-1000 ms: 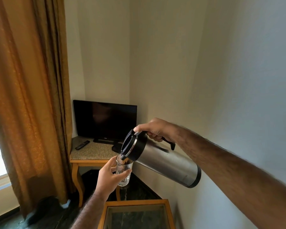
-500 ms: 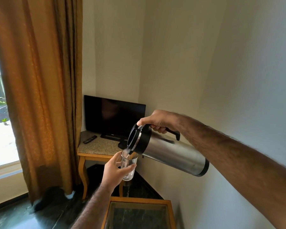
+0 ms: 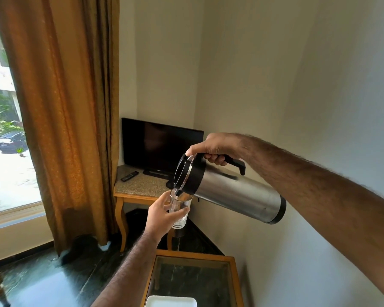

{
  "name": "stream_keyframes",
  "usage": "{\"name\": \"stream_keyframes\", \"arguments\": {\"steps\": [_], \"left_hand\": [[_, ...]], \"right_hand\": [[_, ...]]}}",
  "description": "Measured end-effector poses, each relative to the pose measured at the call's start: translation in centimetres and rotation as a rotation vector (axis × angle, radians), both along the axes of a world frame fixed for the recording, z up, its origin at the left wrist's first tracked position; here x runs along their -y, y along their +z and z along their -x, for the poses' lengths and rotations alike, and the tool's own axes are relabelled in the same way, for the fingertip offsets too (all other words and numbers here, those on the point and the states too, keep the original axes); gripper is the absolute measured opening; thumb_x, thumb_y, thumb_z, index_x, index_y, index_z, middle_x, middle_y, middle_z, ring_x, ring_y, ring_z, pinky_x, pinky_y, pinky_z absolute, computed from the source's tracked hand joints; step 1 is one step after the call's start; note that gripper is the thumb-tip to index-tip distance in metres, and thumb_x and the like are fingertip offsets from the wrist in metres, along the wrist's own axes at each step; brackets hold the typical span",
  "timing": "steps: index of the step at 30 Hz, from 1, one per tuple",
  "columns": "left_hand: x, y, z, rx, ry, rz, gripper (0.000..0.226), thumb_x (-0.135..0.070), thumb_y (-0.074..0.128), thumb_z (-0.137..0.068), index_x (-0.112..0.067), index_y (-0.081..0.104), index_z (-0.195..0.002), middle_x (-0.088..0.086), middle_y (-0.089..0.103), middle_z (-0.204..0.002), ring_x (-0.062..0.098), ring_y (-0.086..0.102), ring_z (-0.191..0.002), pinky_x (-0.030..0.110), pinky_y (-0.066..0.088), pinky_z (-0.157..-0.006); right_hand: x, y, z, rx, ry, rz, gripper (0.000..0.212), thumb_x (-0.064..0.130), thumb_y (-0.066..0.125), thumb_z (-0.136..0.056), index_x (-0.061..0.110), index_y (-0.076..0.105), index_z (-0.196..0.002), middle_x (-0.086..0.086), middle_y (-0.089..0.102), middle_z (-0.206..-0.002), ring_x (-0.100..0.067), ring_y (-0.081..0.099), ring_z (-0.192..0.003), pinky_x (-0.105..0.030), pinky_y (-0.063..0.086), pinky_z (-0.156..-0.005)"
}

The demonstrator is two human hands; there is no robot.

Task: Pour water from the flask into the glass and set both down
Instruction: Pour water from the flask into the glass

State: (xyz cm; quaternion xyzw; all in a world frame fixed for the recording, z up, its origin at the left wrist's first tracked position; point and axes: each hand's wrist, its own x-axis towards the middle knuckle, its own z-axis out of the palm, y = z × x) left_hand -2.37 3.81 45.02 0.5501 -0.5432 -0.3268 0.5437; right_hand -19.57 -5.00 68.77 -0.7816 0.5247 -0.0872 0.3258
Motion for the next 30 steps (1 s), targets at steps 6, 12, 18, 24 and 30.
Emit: {"name": "stream_keyframes", "arguments": {"steps": [6,12,18,24,30], "left_hand": [[0.0,-0.3,0.0,-0.014,0.016,0.001,0.052,-0.031,0.092,-0.073,-0.037,0.067,-0.119,-0.019,0.076,-0.104,0.000,0.070,-0.099,0.027,0.054,-0.082],[-0.2,-0.6,-0.5,0.005,0.029,0.009,0.049,-0.030,0.092,-0.073,-0.045,0.065,-0.111,-0.024,0.076,-0.102,-0.012,0.069,-0.094,0.015,0.052,-0.073],[-0.2,-0.7,-0.7,0.027,0.018,0.015,0.046,-0.033,0.091,-0.074,-0.050,0.063,-0.107,-0.040,0.069,-0.104,-0.022,0.063,-0.094,0.002,0.049,-0.060],[0.3,-1.1,-0.8,0.015,0.060,0.010,0.048,-0.035,0.092,-0.071,-0.053,0.063,-0.105,-0.024,0.074,-0.103,-0.009,0.068,-0.096,0.007,0.047,-0.068],[0.5,-0.9,-0.8,0.010,0.035,0.022,0.051,-0.033,0.093,-0.071,-0.065,0.062,-0.097,-0.044,0.066,-0.102,-0.024,0.062,-0.094,0.002,0.049,-0.057]], "right_hand": [[-0.2,0.3,-0.5,-0.060,0.016,0.029,0.054,0.055,0.078,-0.085,0.021,0.051,-0.054,0.005,0.045,-0.046,-0.012,0.038,-0.038,-0.022,0.036,-0.041],[-0.4,1.0,-1.1,-0.100,0.023,0.054,0.052,0.052,0.077,-0.087,0.019,0.050,-0.057,0.004,0.045,-0.047,-0.013,0.039,-0.038,-0.023,0.037,-0.043],[-0.2,1.1,-1.3,-0.119,0.027,0.059,0.051,0.052,0.076,-0.089,0.018,0.050,-0.059,0.005,0.044,-0.046,-0.013,0.038,-0.037,-0.022,0.037,-0.042],[0.1,0.9,-1.2,-0.114,0.034,0.055,0.050,0.052,0.077,-0.088,0.017,0.052,-0.060,0.006,0.043,-0.044,-0.013,0.039,-0.037,-0.023,0.037,-0.042],[0.6,0.8,-1.6,-0.100,0.027,0.040,0.054,0.052,0.079,-0.084,0.020,0.049,-0.054,0.005,0.043,-0.043,-0.013,0.038,-0.034,-0.019,0.036,-0.038]]}}
